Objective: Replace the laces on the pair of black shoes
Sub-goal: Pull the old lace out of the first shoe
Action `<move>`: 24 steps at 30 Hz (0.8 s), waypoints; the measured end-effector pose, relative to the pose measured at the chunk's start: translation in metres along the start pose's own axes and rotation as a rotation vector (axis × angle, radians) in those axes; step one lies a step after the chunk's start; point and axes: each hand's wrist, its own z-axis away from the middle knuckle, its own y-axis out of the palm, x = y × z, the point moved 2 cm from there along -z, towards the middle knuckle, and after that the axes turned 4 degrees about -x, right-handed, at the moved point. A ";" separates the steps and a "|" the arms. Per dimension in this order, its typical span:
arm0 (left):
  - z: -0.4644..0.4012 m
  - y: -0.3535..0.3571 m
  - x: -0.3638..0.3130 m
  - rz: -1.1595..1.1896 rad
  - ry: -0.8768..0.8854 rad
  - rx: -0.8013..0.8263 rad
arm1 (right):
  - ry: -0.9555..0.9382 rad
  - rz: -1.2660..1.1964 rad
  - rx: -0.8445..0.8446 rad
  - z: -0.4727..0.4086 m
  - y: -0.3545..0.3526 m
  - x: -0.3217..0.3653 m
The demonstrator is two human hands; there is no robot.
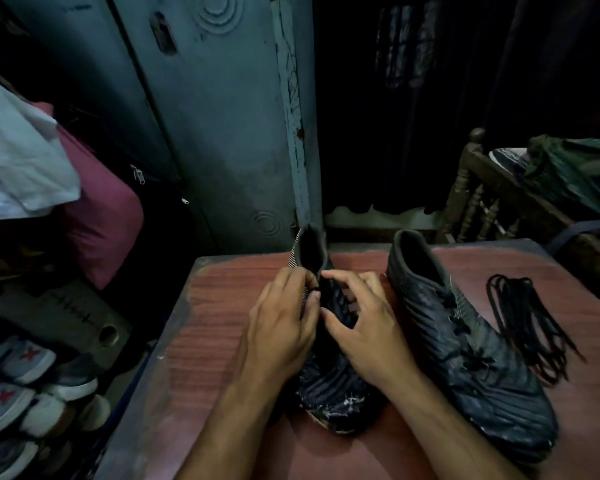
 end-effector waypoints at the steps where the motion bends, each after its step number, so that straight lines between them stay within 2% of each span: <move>1: 0.000 -0.001 -0.001 0.014 0.005 -0.006 | -0.004 -0.008 0.002 0.001 0.000 0.001; 8: 0.004 0.001 -0.002 0.129 -0.022 -0.006 | -0.077 0.041 0.004 0.003 0.002 0.002; 12: 0.004 0.001 0.000 0.230 -0.137 -0.036 | -0.062 0.002 -0.019 0.001 0.001 0.006; 15: 0.003 0.001 0.002 0.194 -0.151 -0.038 | -0.044 -0.027 -0.065 -0.001 -0.001 0.006; 24: 0.001 0.002 0.009 0.166 -0.166 -0.108 | 0.006 0.024 -0.053 0.000 -0.001 0.005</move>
